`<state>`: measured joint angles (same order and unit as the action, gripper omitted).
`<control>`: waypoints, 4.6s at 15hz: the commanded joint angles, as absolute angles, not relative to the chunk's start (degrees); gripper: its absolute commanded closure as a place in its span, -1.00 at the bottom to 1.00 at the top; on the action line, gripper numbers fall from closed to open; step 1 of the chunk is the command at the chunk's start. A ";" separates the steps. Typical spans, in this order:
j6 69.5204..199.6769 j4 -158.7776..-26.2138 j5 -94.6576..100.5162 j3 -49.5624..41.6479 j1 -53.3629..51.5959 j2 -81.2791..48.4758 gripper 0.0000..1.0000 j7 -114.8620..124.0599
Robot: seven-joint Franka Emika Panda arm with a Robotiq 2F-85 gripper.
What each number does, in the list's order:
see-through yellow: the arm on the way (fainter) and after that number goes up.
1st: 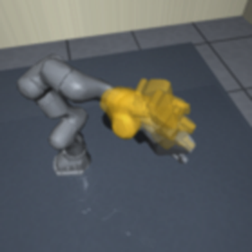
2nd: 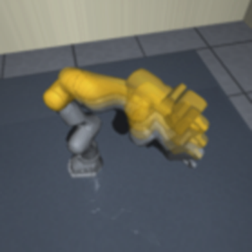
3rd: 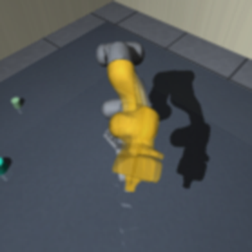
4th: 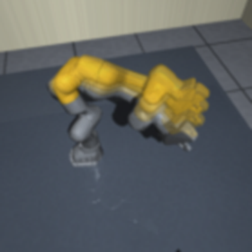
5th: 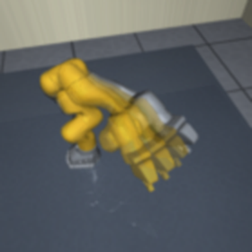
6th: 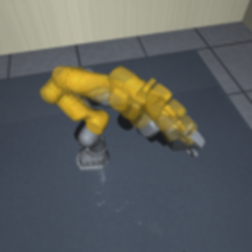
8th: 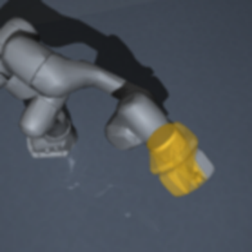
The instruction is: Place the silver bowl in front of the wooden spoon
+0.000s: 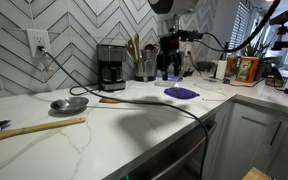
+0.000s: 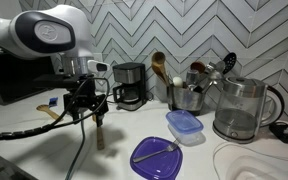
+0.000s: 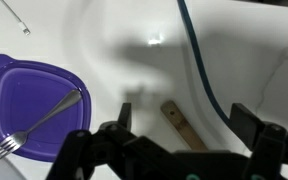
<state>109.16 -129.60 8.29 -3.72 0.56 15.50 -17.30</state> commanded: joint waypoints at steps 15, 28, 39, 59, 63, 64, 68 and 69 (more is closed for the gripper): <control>113.63 -118.87 14.26 18.94 -15.34 2.71 -1.00 0.98; 115.75 -116.47 17.32 19.24 -16.89 -0.62 -1.00 2.02; 121.95 -107.78 29.47 17.92 -22.49 -14.19 -1.00 12.67; 117.70 -97.72 46.91 12.04 -30.78 -25.14 -0.35 33.99; 117.33 -97.39 46.97 11.81 -30.82 -25.59 0.19 34.15; 117.31 -97.32 46.96 11.75 -30.82 -25.67 0.26 34.14; 117.58 -96.96 46.48 11.64 -30.65 -26.32 0.58 33.80; 117.55 -96.90 46.40 11.61 -30.64 -26.46 0.58 33.72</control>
